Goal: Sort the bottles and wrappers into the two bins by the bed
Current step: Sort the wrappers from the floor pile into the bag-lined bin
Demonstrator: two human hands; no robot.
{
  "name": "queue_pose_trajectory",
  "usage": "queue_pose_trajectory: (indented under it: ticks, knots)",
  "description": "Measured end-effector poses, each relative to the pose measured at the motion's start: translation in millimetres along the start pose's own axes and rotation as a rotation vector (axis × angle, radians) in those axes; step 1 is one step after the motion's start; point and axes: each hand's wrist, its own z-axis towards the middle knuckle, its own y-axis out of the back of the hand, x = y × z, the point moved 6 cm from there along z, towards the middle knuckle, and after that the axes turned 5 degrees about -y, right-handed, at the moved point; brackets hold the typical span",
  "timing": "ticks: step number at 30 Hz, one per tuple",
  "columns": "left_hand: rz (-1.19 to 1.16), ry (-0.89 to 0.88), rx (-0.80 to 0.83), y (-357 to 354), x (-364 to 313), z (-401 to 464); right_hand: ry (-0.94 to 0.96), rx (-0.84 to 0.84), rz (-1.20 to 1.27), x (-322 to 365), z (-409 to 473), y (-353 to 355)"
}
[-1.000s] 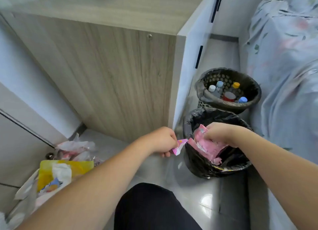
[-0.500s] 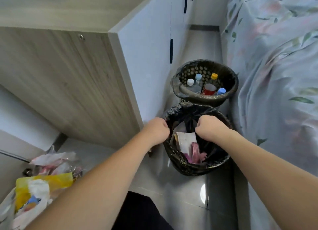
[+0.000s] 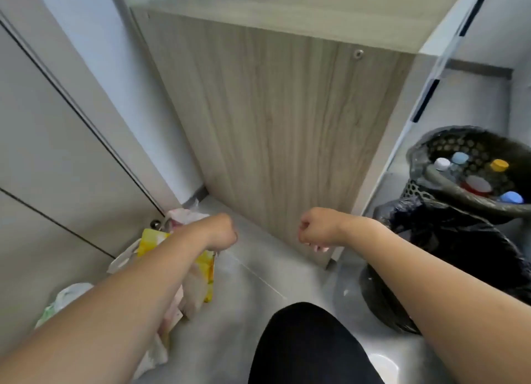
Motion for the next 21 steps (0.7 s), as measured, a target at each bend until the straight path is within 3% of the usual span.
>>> queue_pose_trajectory:
  ticks: [8,12,16,21]
  knots:
    - [-0.213,0.239,-0.06,-6.4,192.7,-36.0,0.249,-0.006,-0.302,172.1,78.5,-88.2]
    - [-0.239,0.324,-0.247,-22.5,284.4,-66.0,0.364,0.04,-0.355,253.9,103.5,-152.2]
    - [-0.452,0.485,-0.476,-69.0,367.9,-107.2,0.471,0.119,-0.376,313.6,114.2,-221.6]
    - [-0.593,0.724,-0.525,-158.2,429.7,-144.7,0.49,0.12,-0.57,336.1,133.0,-298.5]
